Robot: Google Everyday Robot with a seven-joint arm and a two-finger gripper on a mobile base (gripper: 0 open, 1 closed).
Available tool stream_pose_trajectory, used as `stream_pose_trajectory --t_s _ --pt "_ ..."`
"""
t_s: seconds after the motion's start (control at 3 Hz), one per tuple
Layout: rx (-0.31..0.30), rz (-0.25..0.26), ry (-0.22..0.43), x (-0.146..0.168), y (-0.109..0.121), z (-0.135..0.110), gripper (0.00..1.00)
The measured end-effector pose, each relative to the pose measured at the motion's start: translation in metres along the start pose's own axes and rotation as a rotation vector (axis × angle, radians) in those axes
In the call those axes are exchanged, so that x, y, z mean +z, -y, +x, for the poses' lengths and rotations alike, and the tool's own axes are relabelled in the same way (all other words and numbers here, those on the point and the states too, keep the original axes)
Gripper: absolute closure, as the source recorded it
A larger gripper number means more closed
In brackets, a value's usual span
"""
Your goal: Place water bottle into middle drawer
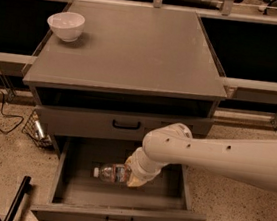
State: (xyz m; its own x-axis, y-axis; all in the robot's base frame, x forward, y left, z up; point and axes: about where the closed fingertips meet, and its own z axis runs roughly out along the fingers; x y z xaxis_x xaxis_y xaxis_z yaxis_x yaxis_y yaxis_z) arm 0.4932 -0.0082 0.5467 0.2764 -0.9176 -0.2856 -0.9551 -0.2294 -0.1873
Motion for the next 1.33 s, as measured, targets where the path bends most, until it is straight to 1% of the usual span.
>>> stream_pose_trajectory --t_s 0.33,0.67,1.0,1.33 --pt "-0.021 0.002 0.001 0.020 0.006 0.000 1.00" --pt "-0.034 -0.005 0.000 0.050 0.010 0.008 1.00" --pt "-0.027 -0.024 -0.018 0.095 0.009 0.030 1.00" --pt "-0.005 -0.040 -0.043 0.124 0.008 0.051 1.00"
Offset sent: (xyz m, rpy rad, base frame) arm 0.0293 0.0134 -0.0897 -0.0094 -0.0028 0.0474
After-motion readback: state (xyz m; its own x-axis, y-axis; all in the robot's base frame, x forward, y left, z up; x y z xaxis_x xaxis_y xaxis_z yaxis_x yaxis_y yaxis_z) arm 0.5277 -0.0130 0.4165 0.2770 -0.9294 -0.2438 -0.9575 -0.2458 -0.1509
